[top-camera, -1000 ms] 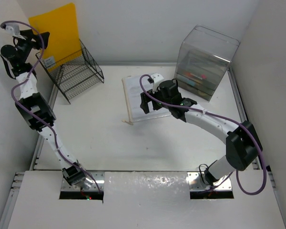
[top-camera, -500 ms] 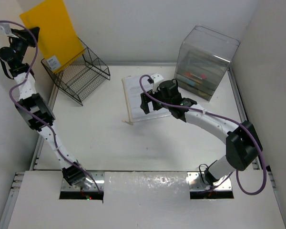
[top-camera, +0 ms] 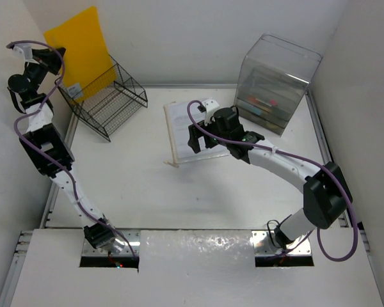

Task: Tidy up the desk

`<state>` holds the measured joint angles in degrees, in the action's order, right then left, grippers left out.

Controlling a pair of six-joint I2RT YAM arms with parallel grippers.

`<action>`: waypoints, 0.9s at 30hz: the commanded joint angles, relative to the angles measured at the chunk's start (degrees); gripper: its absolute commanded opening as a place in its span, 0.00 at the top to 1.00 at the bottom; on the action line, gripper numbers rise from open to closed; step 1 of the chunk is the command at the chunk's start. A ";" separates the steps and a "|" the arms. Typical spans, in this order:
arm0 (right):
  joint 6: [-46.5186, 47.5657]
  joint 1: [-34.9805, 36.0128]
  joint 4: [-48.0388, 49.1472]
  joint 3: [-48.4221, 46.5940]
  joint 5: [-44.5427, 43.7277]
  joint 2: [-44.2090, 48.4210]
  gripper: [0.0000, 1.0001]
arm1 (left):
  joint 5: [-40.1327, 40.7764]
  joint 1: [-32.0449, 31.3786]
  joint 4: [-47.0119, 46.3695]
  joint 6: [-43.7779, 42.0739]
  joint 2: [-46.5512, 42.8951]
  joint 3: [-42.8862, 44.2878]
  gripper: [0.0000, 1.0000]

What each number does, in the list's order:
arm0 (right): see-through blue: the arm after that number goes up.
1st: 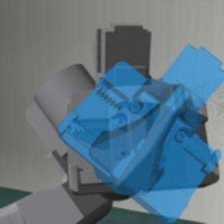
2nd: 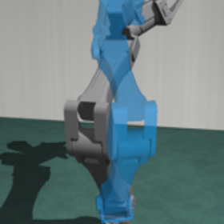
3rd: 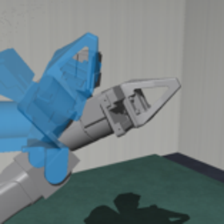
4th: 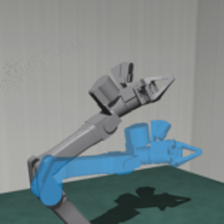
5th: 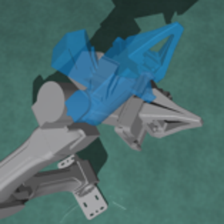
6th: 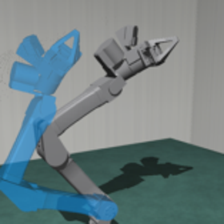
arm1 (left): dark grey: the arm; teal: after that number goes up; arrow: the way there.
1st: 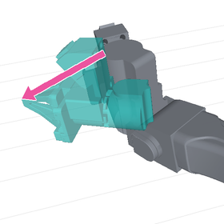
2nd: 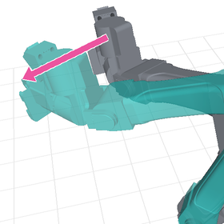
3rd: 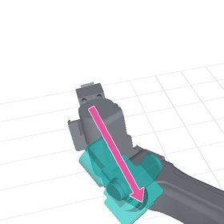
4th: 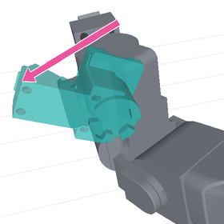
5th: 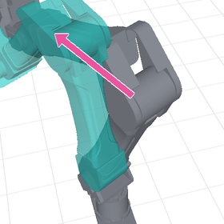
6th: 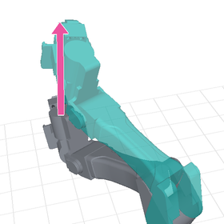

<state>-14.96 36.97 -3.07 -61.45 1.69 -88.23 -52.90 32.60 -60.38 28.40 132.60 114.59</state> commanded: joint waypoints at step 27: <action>-0.51 0.38 4.22 2.39 1.47 3.50 0.01 | 2.10 1.15 1.23 3.67 -5.51 0.28 0.65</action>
<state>-15.22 36.97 -1.69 -59.35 2.57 -87.15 -52.56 33.21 -59.24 32.23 130.96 112.22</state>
